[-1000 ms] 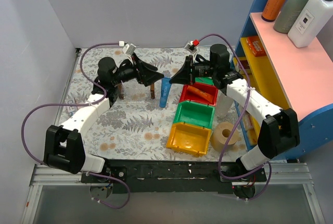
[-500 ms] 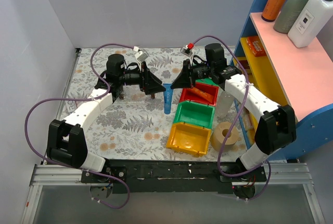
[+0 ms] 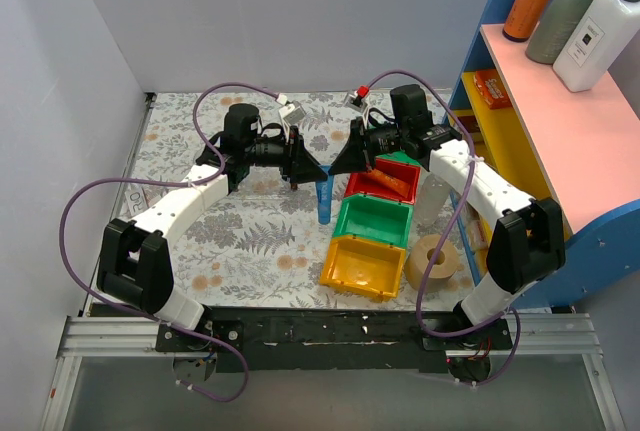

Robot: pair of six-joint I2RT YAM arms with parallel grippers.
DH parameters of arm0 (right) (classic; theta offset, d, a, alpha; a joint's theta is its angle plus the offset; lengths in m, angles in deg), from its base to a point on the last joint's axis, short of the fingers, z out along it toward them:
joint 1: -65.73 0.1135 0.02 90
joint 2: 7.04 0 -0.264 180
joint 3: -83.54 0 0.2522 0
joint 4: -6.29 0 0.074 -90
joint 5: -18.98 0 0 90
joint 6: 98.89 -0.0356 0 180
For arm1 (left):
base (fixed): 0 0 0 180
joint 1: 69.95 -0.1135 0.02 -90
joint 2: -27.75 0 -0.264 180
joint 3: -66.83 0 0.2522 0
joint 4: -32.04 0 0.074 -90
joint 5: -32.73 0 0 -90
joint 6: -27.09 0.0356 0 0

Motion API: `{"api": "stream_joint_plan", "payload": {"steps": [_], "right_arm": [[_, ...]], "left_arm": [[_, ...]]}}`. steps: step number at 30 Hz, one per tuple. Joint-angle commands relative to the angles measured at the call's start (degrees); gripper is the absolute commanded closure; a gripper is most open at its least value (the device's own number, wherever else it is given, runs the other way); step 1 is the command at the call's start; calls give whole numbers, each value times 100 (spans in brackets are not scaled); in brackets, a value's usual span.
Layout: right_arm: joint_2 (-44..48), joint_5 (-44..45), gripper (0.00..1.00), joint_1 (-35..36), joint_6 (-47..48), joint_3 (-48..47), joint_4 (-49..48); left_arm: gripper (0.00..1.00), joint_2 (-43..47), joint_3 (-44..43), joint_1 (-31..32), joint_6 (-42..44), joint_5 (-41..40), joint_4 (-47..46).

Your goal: Prepare toiletry sets of a toothbrush and toothpaste on the tray

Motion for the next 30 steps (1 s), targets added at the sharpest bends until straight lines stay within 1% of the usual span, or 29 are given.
{"api": "stream_joint_plan", "payload": {"steps": [1, 3, 5, 8, 9, 12, 13, 15, 19, 21, 23, 24, 25, 26, 27, 28, 30], "right_arm": [[7, -228, 99, 22, 78, -342, 66], [-11, -237, 99, 22, 77, -342, 92], [-11, -237, 99, 22, 77, -342, 101], [-11, -229, 99, 22, 236, -342, 119], [-19, -237, 99, 22, 244, -342, 119], [-28, -237, 99, 22, 262, -342, 145], [-46, -229, 99, 13, 262, -342, 154], [-63, -202, 99, 22, 288, -351, 180], [-72, -97, 99, 22, 306, -377, 216], [-46, -44, 99, 13, 297, -368, 163], [-2, 43, 86, 22, 280, -368, 110], [15, 105, 79, 22, 271, -359, 58], [77, 184, 67, 13, 271, -316, 14], [121, 393, 63, 22, 219, -281, -47], [173, 508, 60, 13, 183, -237, -135], [296, 623, 55, -22, 139, -167, -319], [437, 869, 53, -92, -36, 44, -513]], "left_arm": [[65, 109, -192, -15, 80, 34, -33], [62, 127, -175, -15, 71, 34, -68], [62, 162, -140, -15, 62, 8, -103], [75, 188, -78, -15, 53, -27, -138], [81, 188, -69, -15, 53, -27, -156], [87, 232, -34, -15, 71, -71, -156], [93, 241, -25, -15, 88, -71, -165], [100, 276, 1, -15, 115, -45, -174], [100, 373, 150, -15, 124, -1, -323], [100, 452, 247, -15, 71, -167, -498], [100, 618, 457, -15, -69, -404, -761], [100, 680, 537, -15, -122, -675, -997], [100, 828, 624, -15, -183, -895, -1122], [100, 891, 738, -33, -245, -1115, -1227], [100, 952, 792, -33, -289, -1587, -1315], [100, 1023, 818, -50, -298, -1809, -1334], [100, 1198, 897, -164, -359, -2266, -1351]]}}
